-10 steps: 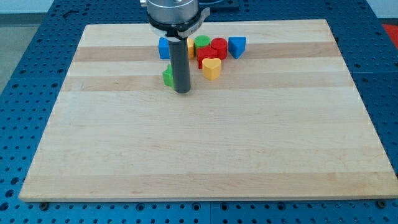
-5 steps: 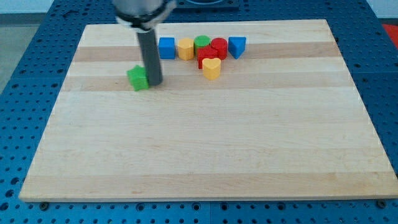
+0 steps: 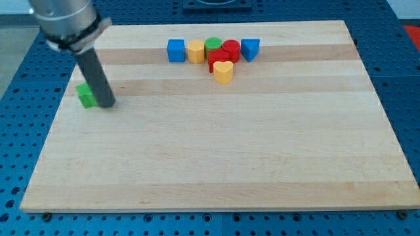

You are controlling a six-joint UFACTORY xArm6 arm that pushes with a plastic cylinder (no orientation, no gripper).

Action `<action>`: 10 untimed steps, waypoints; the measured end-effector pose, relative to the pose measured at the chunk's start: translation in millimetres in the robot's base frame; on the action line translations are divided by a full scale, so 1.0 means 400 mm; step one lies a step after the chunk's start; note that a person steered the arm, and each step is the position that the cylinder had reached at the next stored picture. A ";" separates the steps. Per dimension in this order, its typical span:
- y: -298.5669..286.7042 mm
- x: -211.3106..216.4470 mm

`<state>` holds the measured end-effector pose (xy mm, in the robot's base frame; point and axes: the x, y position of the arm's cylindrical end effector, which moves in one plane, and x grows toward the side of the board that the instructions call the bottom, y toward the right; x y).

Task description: Move the green star to the center left

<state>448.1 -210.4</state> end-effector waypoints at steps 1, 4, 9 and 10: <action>0.000 0.055; 0.149 -0.216; 0.037 -0.145; -0.008 -0.244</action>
<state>350.5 -213.6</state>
